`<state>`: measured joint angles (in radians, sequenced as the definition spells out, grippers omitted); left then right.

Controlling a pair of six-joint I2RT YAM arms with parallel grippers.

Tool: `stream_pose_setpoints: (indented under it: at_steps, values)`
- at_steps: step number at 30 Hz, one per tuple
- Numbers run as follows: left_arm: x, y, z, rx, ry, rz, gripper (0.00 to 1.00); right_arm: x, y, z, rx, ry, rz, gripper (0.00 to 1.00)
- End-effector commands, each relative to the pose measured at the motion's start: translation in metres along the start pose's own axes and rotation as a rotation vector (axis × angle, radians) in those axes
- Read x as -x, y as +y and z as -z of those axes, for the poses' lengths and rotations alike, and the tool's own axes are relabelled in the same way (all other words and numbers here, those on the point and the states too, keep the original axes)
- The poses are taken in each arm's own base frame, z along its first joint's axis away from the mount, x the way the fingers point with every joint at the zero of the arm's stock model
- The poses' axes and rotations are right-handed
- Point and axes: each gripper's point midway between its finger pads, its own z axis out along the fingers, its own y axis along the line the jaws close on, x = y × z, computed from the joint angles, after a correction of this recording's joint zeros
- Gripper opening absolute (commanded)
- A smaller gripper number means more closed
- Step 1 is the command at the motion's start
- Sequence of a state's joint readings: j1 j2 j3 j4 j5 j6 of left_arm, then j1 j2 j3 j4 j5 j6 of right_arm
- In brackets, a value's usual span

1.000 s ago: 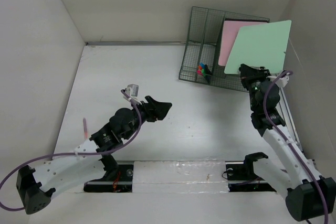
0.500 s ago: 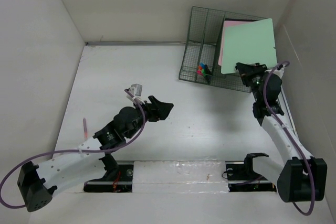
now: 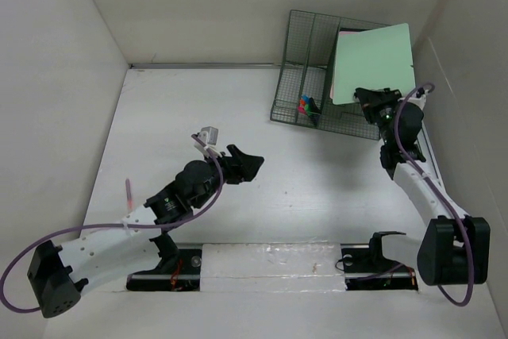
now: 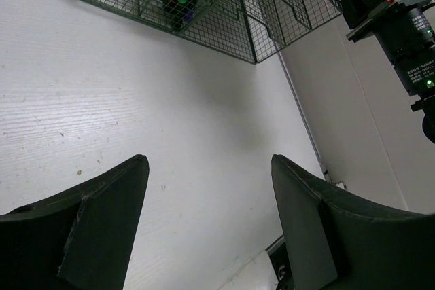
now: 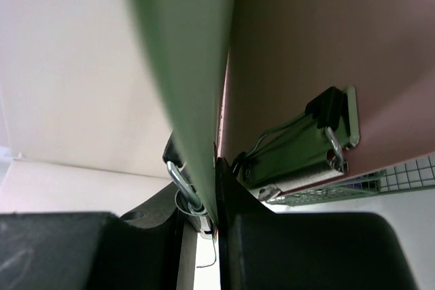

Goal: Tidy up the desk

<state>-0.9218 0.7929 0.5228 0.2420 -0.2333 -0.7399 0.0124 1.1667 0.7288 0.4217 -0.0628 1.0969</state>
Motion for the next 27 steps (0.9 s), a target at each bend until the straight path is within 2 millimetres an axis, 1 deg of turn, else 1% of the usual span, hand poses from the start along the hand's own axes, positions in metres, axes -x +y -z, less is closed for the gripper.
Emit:
stream_pose_setpoints:
  at_steps: [1,4,5,7,12,19,20,22,23,25,26,27]
  values:
    - [0.012,-0.018,0.0,-0.059,-0.032,-0.002,0.69,0.024,0.05,-0.002,0.139,-0.08,0.005,0.0]
    - [0.012,-0.018,-0.001,-0.056,-0.031,-0.002,0.69,0.024,0.05,-0.006,0.13,-0.093,0.008,0.0]
    - [0.011,-0.017,-0.001,-0.057,-0.027,-0.003,0.69,0.017,0.054,-0.008,0.133,-0.079,0.009,0.0]
    - [0.01,-0.017,-0.002,-0.056,-0.026,-0.003,0.69,0.019,0.051,-0.011,0.112,-0.115,0.008,0.0]
    - [0.011,-0.017,-0.002,-0.055,-0.027,-0.002,0.69,0.009,0.049,-0.021,0.101,-0.11,0.003,0.0]
    - [0.012,-0.016,0.0,-0.049,-0.033,-0.003,0.68,0.009,0.043,-0.028,0.075,-0.133,-0.007,0.0]
    - [0.012,-0.015,0.0,-0.048,-0.034,-0.003,0.69,0.009,0.041,-0.029,0.067,-0.134,-0.004,0.02]
    - [0.013,-0.015,0.0,-0.044,-0.034,-0.004,0.69,0.008,0.038,-0.031,0.05,-0.132,-0.006,0.13]
    - [0.013,-0.015,0.0,-0.046,-0.036,-0.003,0.69,0.008,0.037,-0.03,0.043,-0.131,-0.004,0.28]
    - [0.012,-0.014,0.0,-0.041,-0.035,0.0,0.69,0.009,0.037,-0.027,0.036,-0.133,-0.005,0.44]
    - [0.013,-0.013,0.0,-0.036,-0.037,0.002,0.69,0.01,0.035,-0.025,0.029,-0.136,-0.003,0.58]
    - [0.013,-0.013,0.001,-0.035,-0.036,0.001,0.7,0.011,0.036,-0.022,0.028,-0.141,-0.004,0.65]
